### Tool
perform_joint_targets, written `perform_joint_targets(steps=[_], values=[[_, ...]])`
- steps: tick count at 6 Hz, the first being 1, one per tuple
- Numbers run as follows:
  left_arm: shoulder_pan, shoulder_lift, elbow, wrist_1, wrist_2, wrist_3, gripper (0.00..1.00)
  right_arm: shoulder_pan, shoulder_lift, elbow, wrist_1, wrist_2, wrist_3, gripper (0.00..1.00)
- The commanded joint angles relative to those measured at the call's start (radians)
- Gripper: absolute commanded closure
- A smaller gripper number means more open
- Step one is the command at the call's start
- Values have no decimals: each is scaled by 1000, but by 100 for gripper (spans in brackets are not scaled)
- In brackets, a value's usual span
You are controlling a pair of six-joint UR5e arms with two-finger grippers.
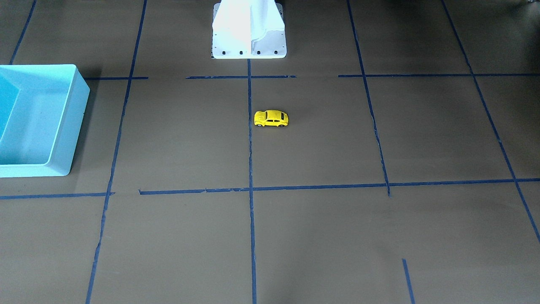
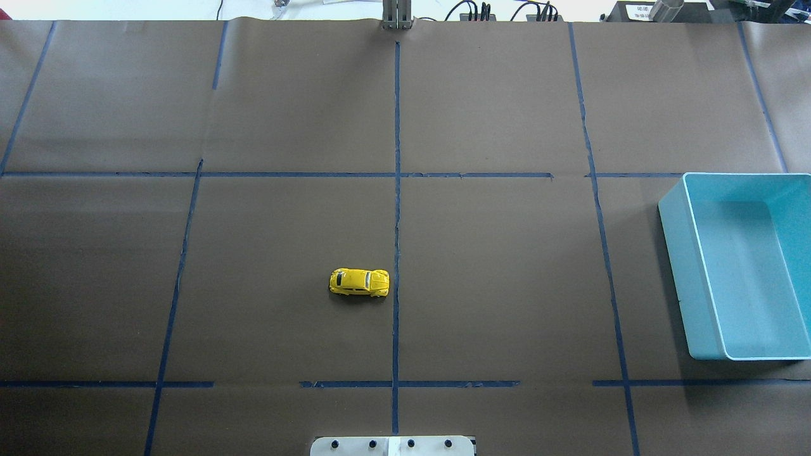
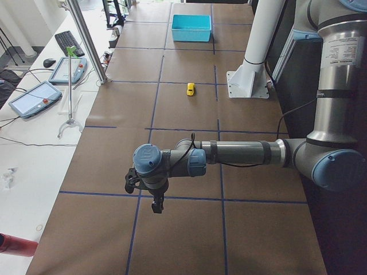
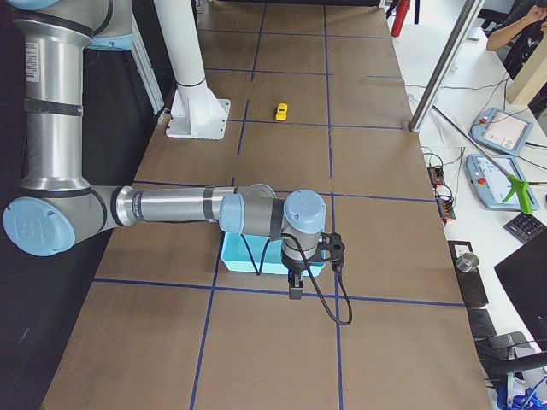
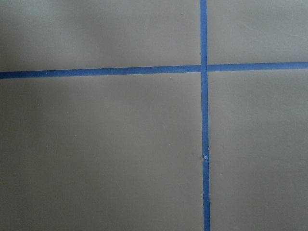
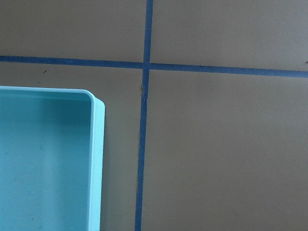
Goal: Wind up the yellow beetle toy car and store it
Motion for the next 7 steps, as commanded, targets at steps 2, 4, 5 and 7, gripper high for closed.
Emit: perform_joint_targets(steps=[2, 4, 5, 7], values=[[-1, 13, -75, 2, 1, 3, 0, 0, 2, 2, 0, 2, 0, 0], [53, -2, -174, 108, 2, 3, 0, 0, 2, 1, 0, 0, 0, 0], [151, -21, -278, 218, 16, 5, 0, 0, 2, 1, 0, 0, 0, 0], [250, -132, -429, 357, 117, 3, 0, 0, 2, 1, 0, 0, 0, 0]])
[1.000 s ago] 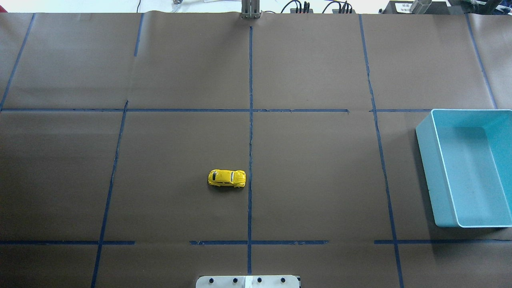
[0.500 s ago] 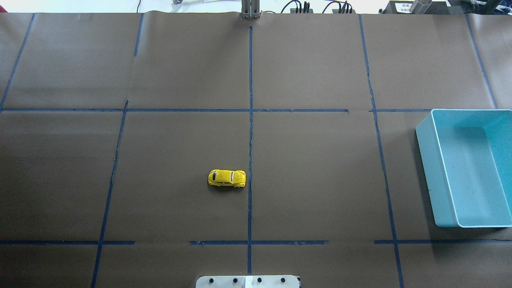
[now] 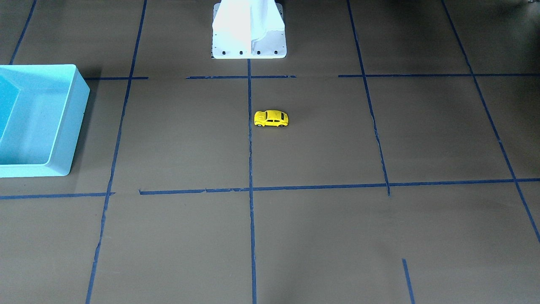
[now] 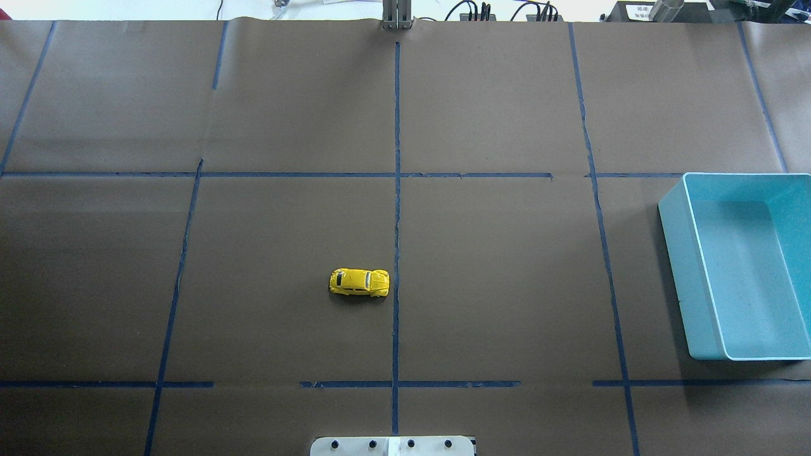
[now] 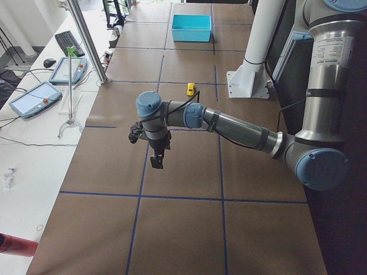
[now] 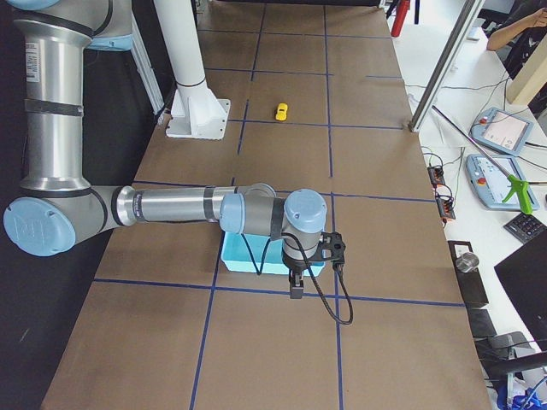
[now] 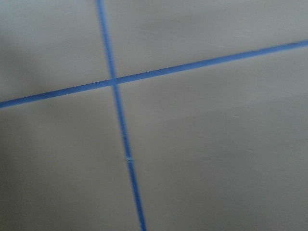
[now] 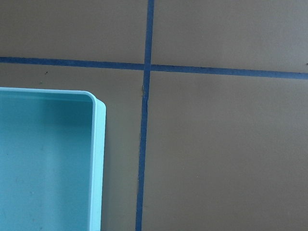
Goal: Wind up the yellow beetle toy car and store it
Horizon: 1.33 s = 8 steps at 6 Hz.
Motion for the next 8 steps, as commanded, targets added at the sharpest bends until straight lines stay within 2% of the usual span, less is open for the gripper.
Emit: perform_joint_targets(steps=[1, 3, 4, 6, 7, 8], values=[[116, -151, -99, 121, 82, 1, 0, 0, 0, 0, 2, 0, 0, 0], [274, -268, -101, 123, 109, 1, 0, 0, 0, 0, 2, 0, 0, 0], [305, -309, -102, 123, 125, 3, 0, 0, 0, 0, 2, 1, 0, 0], [450, -393, -104, 112, 146, 6, 0, 0, 0, 0, 2, 0, 0, 0], [566, -447, -102, 112, 236, 7, 0, 0, 0, 0, 2, 1, 0, 0], [662, -508, -101, 109, 249, 7, 0, 0, 0, 0, 2, 0, 0, 0]])
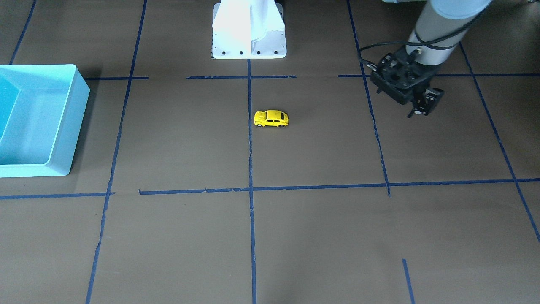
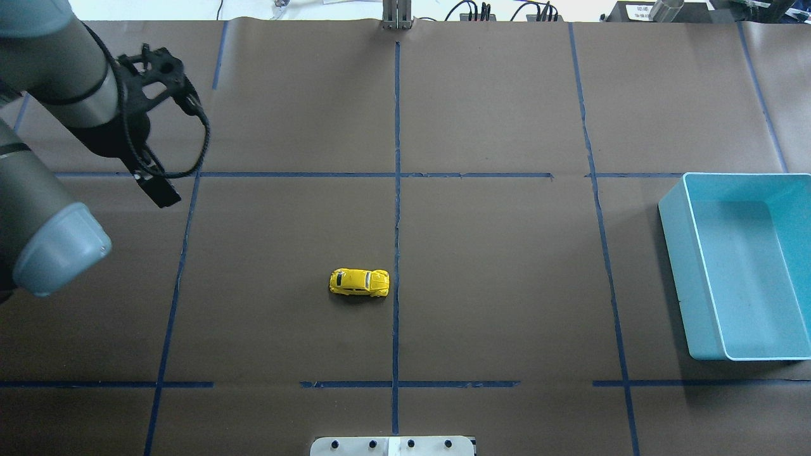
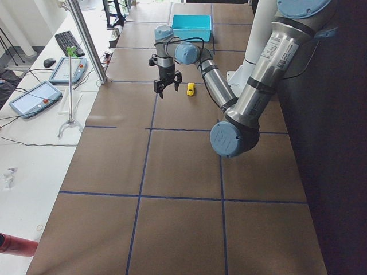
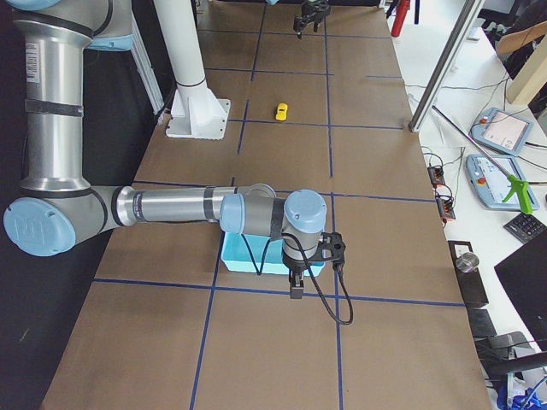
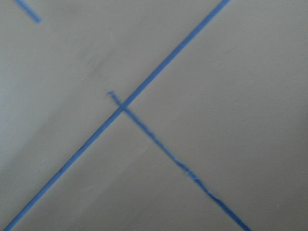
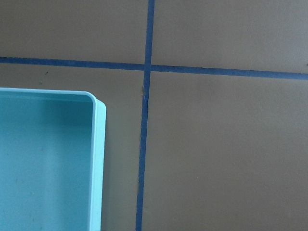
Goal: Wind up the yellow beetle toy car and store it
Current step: 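Move the left gripper down over the yellow beetle toy car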
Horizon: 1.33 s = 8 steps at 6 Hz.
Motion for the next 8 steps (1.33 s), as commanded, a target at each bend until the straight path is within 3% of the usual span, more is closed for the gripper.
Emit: perform_joint_targets(steps=[1, 3, 8], values=[[181, -90, 17, -16, 34, 37, 0, 0, 0, 0, 0, 1, 0, 0], [359, -107, 41, -111, 196, 85, 0, 0, 0, 0, 0, 1, 0, 0], [383, -248, 324, -296, 194, 281, 0, 0, 0, 0, 0, 1, 2, 0]])
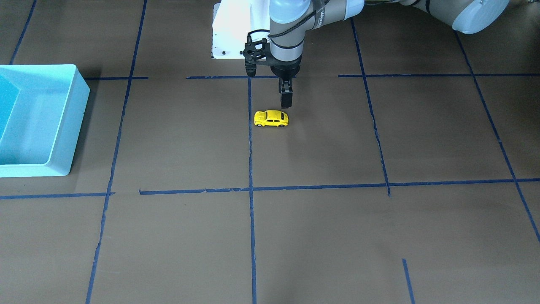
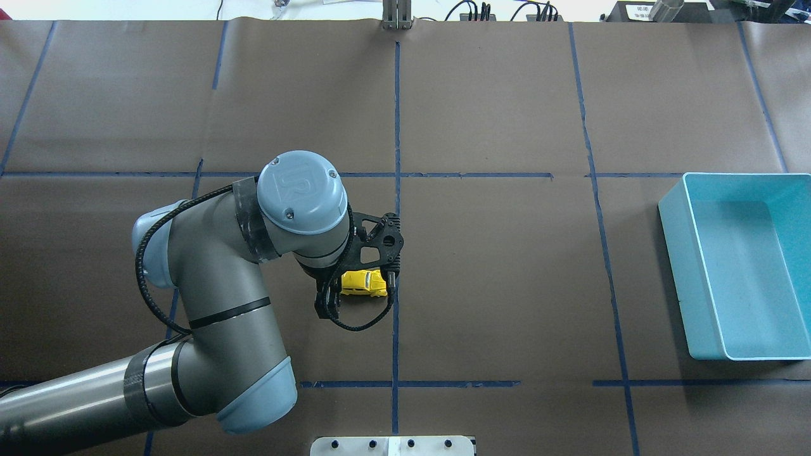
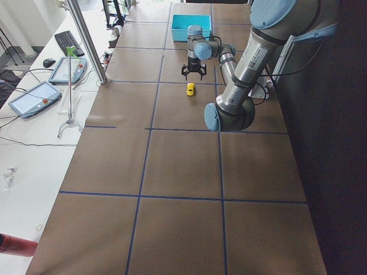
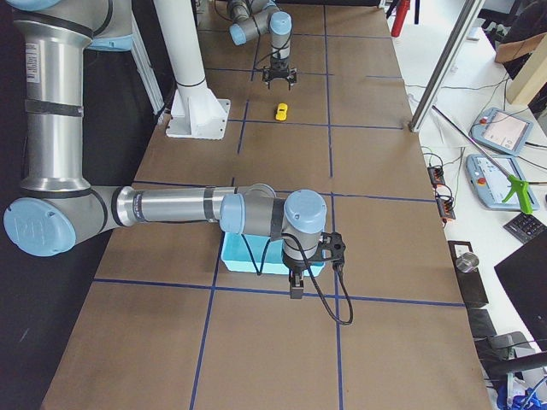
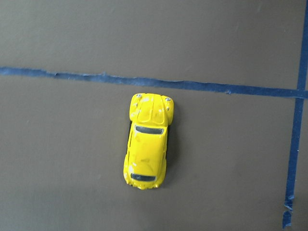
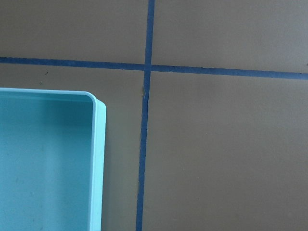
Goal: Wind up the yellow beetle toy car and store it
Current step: 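Close the left gripper on the yellow car, pressing it onto the table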
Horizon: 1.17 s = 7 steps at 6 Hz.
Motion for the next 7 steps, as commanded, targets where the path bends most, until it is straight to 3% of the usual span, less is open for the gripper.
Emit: perform_joint_targets(steps=[1, 7], values=[[4, -52, 108, -66, 0, 31, 0, 0, 0, 0, 0, 0, 0, 0], [48, -57, 215, -168, 9, 2, 0, 0, -6, -5, -2, -2, 0, 0]])
